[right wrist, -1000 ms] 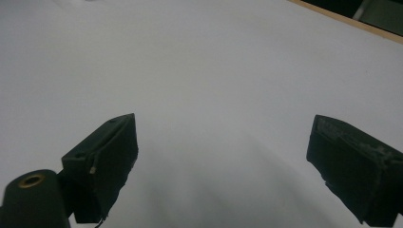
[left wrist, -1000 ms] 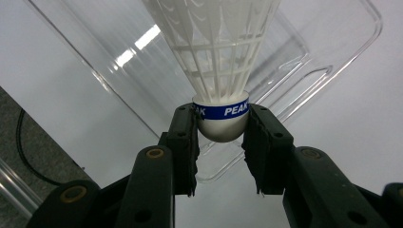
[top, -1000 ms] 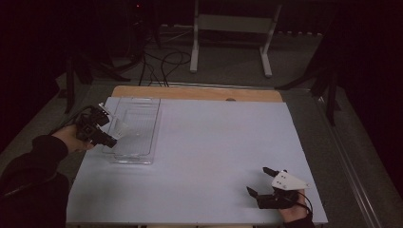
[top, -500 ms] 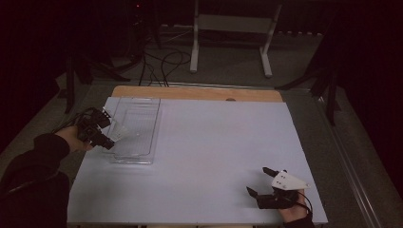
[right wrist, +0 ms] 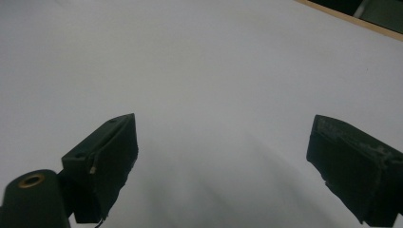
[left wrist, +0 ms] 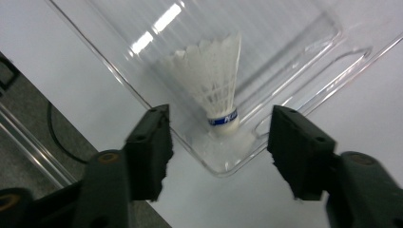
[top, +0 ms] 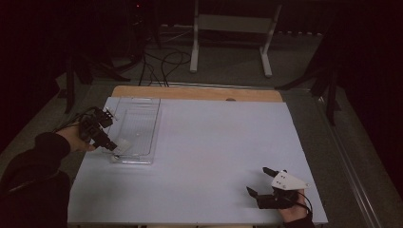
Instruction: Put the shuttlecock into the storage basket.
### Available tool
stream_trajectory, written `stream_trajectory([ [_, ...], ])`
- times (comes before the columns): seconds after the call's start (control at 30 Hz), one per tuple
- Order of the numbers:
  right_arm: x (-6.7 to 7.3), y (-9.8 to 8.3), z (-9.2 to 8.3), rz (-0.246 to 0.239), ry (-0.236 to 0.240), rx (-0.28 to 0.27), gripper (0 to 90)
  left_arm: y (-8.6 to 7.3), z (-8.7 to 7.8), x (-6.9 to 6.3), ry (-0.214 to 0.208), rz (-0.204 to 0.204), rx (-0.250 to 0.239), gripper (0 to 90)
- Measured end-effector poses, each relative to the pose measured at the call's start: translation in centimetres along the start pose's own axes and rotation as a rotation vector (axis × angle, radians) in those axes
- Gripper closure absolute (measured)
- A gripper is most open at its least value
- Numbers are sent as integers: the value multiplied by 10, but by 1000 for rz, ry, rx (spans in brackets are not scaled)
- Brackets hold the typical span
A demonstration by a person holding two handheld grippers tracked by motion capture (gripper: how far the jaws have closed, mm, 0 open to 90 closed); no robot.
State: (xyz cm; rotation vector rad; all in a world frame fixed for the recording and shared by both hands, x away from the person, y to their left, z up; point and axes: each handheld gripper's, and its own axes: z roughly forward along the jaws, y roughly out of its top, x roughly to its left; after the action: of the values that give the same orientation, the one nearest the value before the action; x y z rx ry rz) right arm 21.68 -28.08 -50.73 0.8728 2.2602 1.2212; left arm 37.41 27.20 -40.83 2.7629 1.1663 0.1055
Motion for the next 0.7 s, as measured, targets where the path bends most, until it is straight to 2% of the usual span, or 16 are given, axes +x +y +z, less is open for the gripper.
stream_trajectory([
  [0.13, 0, 0, 0, 2, 0, -2, 100, 1, -4, -4, -7, 18, -8, 365],
  [0.33, 0, 0, -1, 0, -1, -5, 99, 4, -7, -8, -7, 17, -38, 299],
  [0.4, 0, 0, -1, 2, -1, -4, 99, 5, -8, -10, -15, 14, -50, 235],
  [0.47, 0, 0, -1, 3, -1, -4, 99, 6, -10, -11, -38, 19, -60, 213],
  [0.53, 0, 0, -1, 2, -2, -5, 99, 7, -11, -12, -49, 25, -70, 137],
  [0.57, 0, 0, -1, 2, -2, -5, 99, 7, -11, -12, -49, 25, -70, 137],
  [0.6, 0, 0, -1, 2, -2, -5, 99, 9, -11, -15, -32, 32, -65, 137],
  [0.7, 0, 0, 0, 3, -2, -1, 99, 14, -9, -18, -68, 14, -53, 41],
])
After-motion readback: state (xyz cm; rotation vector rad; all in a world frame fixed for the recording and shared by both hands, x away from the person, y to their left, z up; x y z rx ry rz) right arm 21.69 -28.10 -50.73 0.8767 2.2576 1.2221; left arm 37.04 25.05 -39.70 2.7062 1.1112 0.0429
